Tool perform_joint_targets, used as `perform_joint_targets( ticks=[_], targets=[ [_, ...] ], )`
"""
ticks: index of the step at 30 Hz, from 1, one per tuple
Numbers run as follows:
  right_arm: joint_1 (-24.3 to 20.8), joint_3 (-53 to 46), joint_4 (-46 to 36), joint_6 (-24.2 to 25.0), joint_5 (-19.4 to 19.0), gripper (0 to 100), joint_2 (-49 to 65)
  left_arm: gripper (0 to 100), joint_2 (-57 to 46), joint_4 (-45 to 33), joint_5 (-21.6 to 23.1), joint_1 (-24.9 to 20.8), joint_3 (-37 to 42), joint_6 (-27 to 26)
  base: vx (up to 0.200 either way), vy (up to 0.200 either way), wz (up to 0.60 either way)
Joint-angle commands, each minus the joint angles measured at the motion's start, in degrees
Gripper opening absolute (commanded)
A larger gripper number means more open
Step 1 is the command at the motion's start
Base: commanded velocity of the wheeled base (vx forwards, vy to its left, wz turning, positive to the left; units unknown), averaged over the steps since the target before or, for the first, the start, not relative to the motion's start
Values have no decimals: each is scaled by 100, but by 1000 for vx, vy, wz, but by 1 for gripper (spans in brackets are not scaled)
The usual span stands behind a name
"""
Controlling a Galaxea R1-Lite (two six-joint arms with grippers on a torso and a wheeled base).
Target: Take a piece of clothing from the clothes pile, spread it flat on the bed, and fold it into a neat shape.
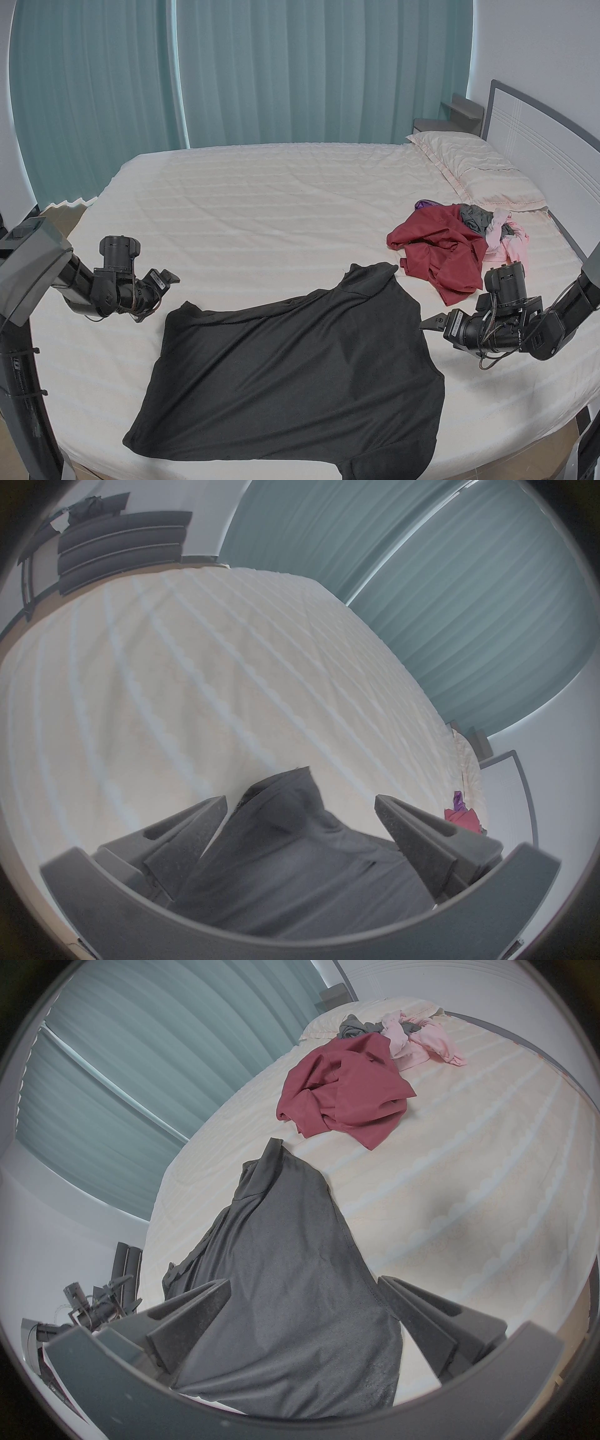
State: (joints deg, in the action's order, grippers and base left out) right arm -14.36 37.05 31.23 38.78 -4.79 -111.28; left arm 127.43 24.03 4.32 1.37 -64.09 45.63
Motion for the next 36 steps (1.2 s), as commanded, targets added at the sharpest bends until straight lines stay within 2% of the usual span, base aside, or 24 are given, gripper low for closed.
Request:
perform_joint_targets(
  ticks=[1,13,19,20,23,36],
  targets=[
    [-137,-13,-3,-2,4,100,9,100,1038,-179,149,-5,-913,-72,0,0,0],
    [-243,-13,-3,-2,4,100,1,100,1320,-205,140,13,-1185,-573,0,0,0],
    [-234,-5,-3,-2,4,100,1,100,1337,-205,157,-13,-1185,-581,0,0,0],
    [-234,-5,-3,-2,4,100,1,0,1372,-223,166,-22,-1185,-590,0,0,0],
    [-234,4,6,-2,-4,100,-52,0,1495,-241,149,-22,-1194,-740,0,0,0],
    [-225,286,-12,-19,-13,100,-78,0,1285,-241,52,74,-1493,-731,0,0,0]
  ],
)
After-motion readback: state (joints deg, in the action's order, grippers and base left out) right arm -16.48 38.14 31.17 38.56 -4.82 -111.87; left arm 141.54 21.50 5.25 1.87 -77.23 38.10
